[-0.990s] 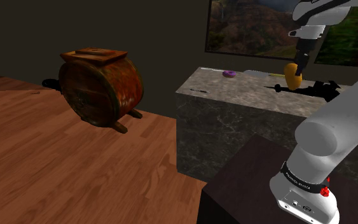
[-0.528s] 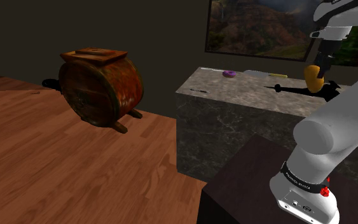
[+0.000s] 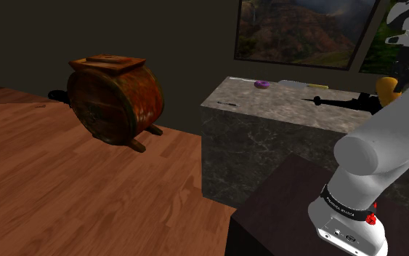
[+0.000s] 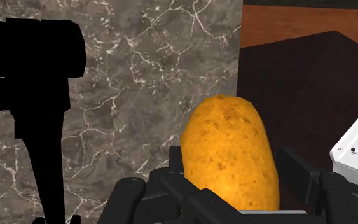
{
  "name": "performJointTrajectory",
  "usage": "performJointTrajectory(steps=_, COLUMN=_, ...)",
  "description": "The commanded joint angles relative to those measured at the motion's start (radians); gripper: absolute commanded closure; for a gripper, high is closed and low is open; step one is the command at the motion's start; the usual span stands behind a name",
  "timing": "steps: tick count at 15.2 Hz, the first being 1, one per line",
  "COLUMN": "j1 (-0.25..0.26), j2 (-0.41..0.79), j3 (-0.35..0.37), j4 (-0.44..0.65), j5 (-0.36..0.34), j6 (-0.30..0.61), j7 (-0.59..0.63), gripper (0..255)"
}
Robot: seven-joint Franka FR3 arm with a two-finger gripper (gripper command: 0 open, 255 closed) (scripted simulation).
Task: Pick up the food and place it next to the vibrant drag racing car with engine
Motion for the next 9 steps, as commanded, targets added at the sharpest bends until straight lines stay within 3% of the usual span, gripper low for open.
performJointTrajectory(steps=1, j1=0.009, j2=0.058, j3=-0.071, j4=0.039, j5=0.037, j6=0.014, j7=-0.082, gripper=255)
performJointTrajectory(steps=3, j1=0.011, j2=0.097, j3=-0.118, j4=0.064, j5=0.067, j6=0.019, j7=-0.139, gripper=255)
performJointTrajectory(steps=9, j1=0.016, j2=0.128, j3=-0.143, j4=-0.002, j5=0.089, j6=0.103, j7=-0.153, gripper=255)
